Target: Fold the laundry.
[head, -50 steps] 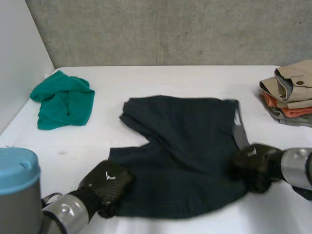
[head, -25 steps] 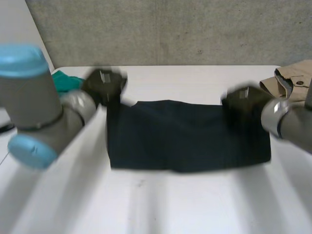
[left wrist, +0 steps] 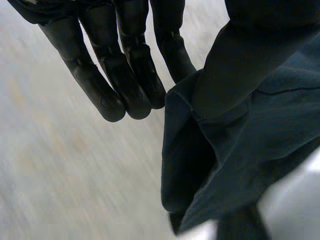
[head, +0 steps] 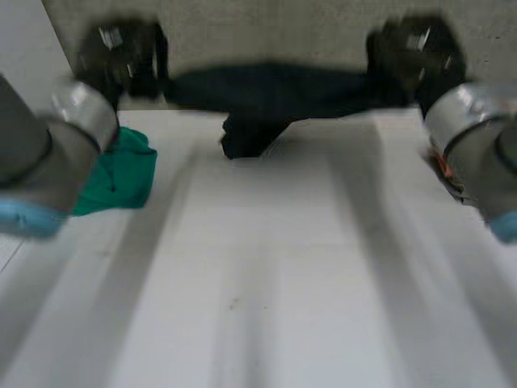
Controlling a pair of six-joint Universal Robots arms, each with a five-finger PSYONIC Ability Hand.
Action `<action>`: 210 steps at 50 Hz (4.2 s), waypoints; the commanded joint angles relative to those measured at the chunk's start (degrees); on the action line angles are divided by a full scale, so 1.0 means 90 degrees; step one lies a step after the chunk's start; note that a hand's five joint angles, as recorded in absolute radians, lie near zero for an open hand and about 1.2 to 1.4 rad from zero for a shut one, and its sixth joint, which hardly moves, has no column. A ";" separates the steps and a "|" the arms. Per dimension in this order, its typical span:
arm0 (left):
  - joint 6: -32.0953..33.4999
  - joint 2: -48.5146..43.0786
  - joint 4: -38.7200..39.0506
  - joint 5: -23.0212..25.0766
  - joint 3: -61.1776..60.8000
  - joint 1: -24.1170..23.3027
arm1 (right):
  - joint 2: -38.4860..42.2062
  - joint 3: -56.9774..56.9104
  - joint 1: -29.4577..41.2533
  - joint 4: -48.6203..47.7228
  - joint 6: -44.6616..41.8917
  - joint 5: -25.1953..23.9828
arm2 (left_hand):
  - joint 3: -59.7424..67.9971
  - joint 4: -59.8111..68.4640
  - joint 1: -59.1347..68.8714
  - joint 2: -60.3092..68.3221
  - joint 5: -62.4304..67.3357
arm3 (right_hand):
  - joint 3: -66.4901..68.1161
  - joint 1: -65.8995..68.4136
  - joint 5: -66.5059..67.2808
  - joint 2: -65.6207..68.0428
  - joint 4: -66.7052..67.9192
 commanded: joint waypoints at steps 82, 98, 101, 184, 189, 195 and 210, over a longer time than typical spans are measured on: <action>0.2076 -0.5350 -0.1904 0.1722 0.4254 -0.0804 | -0.0158 0.2619 -0.1288 0.3685 -0.2204 -0.0848 | -0.3072 -0.3112 -0.2938 -0.3123 -0.2877 | 0.1312 0.1775 0.1312 0.1402 0.1261; 0.2389 -0.5077 -0.0839 0.1448 0.3717 -0.0902 | -0.0011 0.2609 -0.1376 0.3646 -0.2223 -0.0897 | -0.3126 -0.3167 -0.2993 -0.3178 -0.2932 | 0.1312 0.1775 0.1312 0.1402 0.1261; 0.2457 -0.5194 -0.0975 0.1439 0.3795 -0.0882 | 0.0018 0.2609 -0.1376 0.3646 -0.2223 -0.0897 | -0.3052 -0.3092 -0.2918 -0.3103 -0.2857 | 0.1312 0.1775 0.1312 0.1402 0.1261; 0.0827 0.0344 -0.1738 -0.0690 -0.3822 -0.2308 | -0.0168 0.2238 -0.1015 0.2591 0.1185 -0.0506 | -0.4734 -0.4774 -0.4600 -0.4786 -0.4540 | 0.1312 0.1775 0.1312 0.1402 0.1261; 0.0788 -0.0105 -0.1513 -0.1041 -0.3578 -0.2230 | -0.0206 0.2258 -0.1132 0.2610 0.1380 -0.0526 | -0.3802 -0.3843 -0.3669 -0.3854 -0.3608 | 0.1312 0.1775 0.1312 0.1402 0.1261; 0.0797 -0.0360 -0.1152 -0.1032 -0.3461 -0.2201 | -0.0411 0.2267 -0.1210 0.2737 0.1429 -0.0535 | 0.1320 0.1279 0.1453 0.1268 0.1514 | 0.1312 0.1775 0.1312 0.1402 0.1261; 0.2632 0.0685 -0.3151 -0.0222 -0.3793 -0.2152 | -0.0481 0.3048 -0.2088 0.6341 -0.4878 -0.1268 | 0.1320 0.1280 0.1454 0.1268 0.1514 | 0.1312 0.1775 0.1312 0.1402 0.1261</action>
